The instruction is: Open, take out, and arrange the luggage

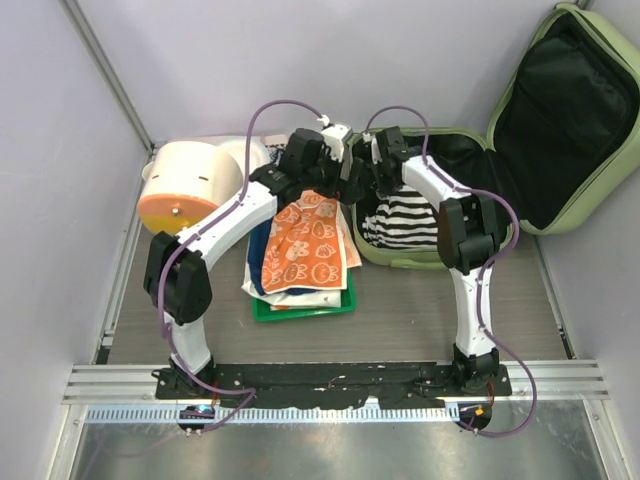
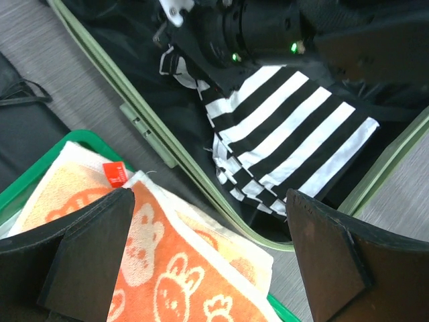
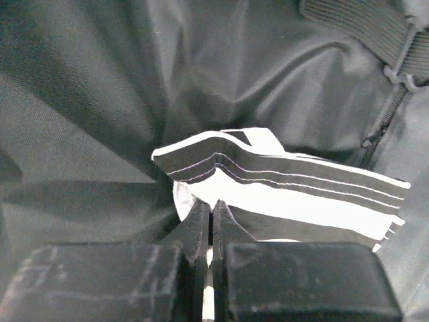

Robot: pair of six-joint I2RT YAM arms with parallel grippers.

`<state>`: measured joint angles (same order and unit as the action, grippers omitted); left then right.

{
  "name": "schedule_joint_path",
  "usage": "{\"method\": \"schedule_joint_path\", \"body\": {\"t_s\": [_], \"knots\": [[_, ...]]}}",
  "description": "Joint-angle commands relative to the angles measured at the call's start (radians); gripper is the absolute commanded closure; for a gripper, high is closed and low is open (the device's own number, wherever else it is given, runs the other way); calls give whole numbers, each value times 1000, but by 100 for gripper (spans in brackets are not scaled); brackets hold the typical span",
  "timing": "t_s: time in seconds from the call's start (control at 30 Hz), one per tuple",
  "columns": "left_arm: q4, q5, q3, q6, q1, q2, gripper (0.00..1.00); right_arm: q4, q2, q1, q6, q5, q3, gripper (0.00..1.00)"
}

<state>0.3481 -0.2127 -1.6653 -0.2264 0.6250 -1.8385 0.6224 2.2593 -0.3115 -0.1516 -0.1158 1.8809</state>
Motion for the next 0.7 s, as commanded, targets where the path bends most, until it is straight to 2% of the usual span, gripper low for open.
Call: {"method": "schedule_joint_path", "body": {"t_s": [0.0, 0.1, 0.3, 0.67], "knots": [[-24, -4, -39, 67, 50, -28, 1, 19, -151, 54, 73, 102, -11, 99], [-20, 9, -50, 78, 71, -59, 0, -4, -188, 103, 110, 183, -58, 99], [-17, 24, -125, 110, 130, -148, 0, -41, -214, 173, 155, 232, -117, 99], [12, 131, -287, 122, 177, -356, 0, -49, -230, 201, 210, 269, -144, 99]]}}
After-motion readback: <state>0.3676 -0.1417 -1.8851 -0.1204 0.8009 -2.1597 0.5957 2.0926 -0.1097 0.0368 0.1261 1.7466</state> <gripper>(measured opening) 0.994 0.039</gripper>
